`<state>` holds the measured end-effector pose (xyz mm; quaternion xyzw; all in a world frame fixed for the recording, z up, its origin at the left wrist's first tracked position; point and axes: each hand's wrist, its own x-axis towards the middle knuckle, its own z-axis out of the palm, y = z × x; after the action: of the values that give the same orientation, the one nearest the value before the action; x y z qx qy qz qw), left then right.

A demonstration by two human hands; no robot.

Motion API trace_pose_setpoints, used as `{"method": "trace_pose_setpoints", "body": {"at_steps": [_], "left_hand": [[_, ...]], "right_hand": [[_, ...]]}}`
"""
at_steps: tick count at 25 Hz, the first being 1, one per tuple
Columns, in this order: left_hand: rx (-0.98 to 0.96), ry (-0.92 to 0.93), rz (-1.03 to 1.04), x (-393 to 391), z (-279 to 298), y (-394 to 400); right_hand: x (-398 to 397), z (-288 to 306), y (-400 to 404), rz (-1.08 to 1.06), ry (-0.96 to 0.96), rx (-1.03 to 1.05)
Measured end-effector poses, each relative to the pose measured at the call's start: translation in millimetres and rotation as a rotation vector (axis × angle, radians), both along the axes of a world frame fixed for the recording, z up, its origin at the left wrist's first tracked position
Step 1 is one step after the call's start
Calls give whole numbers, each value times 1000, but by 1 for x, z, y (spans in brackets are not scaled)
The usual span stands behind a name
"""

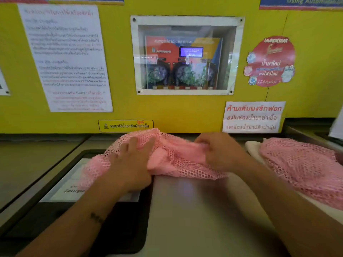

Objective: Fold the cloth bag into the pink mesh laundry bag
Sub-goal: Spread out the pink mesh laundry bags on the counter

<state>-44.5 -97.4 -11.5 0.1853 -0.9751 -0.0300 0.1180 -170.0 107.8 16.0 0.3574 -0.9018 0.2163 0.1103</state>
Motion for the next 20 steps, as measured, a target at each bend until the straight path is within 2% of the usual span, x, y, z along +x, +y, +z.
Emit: {"method": "trace_pose_setpoints", "body": {"at_steps": [2, 4, 5, 7, 8, 9, 10, 11, 12, 13, 14, 15, 17, 18, 20], "left_hand": [[74, 192, 1, 1, 15, -31], [12, 306, 115, 10, 28, -63], [-24, 303, 206, 15, 30, -76], [64, 166, 336, 25, 25, -95], [134, 95, 333, 28, 23, -99], [174, 98, 297, 31, 26, -98], [185, 208, 228, 30, 30, -95], [173, 399, 147, 28, 35, -89], [167, 591, 68, 26, 40, -76], [178, 704, -21, 22, 41, -63], [186, 703, -112, 16, 37, -49], [169, 595, -189, 9, 27, -37], [113, 224, -217, -1, 6, -26], [134, 113, -179, -3, 1, -28], [202, 179, -131, -1, 6, -38]], "right_hand": [[-12, 18, 20, -139, 52, -276], [-18, 33, 44, -266, 74, -427], [-19, 37, 53, -304, 71, -454], [-20, 38, 59, -335, 29, -450], [-19, 36, 57, -345, 22, -429], [-17, 33, 52, -333, 50, -409], [-12, 32, 45, -297, 90, -367], [-6, 30, 37, -238, 128, -294], [2, 27, 29, -169, 137, -192], [8, 23, 21, -104, 92, -76], [14, 17, 12, -52, 3, 48], [17, 10, 6, -13, -81, 151], [18, 0, 1, 27, -139, 193], [14, 0, 1, 31, -141, 97], [7, 7, 8, -17, -106, -189]]}}
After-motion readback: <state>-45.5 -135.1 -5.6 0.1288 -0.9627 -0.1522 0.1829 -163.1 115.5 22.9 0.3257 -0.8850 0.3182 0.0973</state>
